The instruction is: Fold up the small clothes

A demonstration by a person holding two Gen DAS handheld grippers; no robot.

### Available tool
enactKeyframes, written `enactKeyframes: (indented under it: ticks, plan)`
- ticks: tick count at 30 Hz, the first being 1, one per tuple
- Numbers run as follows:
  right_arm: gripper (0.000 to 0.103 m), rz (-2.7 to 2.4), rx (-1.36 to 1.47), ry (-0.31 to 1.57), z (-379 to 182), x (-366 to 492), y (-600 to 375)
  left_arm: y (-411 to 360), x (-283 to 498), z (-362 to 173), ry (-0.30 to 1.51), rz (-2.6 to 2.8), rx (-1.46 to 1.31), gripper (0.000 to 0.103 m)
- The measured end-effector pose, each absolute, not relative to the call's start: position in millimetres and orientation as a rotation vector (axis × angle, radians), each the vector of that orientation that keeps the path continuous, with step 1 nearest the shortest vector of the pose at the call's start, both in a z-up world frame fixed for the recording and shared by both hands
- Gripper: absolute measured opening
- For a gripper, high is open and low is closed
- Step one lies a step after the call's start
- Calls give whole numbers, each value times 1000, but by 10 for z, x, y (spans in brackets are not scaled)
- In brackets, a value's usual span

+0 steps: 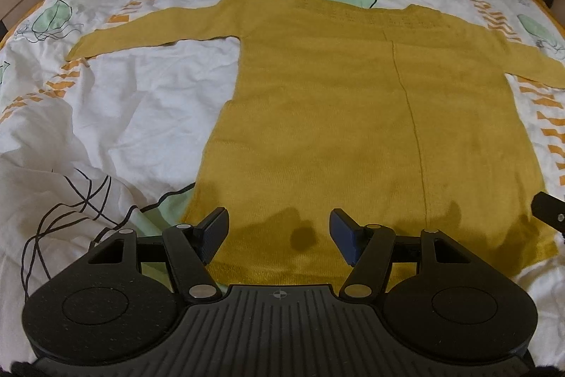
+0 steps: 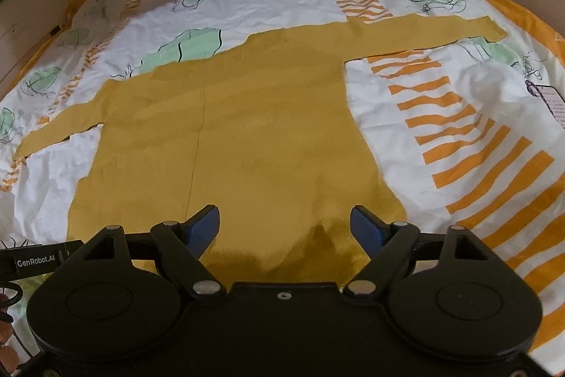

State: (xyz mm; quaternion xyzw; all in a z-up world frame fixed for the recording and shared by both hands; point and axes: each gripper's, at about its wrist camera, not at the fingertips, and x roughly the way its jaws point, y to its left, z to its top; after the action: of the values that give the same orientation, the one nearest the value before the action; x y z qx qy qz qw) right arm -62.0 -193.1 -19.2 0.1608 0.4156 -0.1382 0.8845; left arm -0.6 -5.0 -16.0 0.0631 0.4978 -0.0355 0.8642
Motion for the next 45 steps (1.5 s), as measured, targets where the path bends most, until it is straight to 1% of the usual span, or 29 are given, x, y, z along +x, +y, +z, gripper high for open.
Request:
enactKeyframes:
  ticks: [31, 40, 45]
  plan:
    - [83, -282, 328, 977, -388, -471, -1847, -39, 58, -228, 1092, -111, 83, 62]
    - [83, -277, 287, 963, -348, -296, -1835, 43, 219, -174, 1093, -133, 24, 62]
    - [83, -273, 266, 934, -273, -122, -1837, 120, 400, -64, 1052, -106, -12, 62]
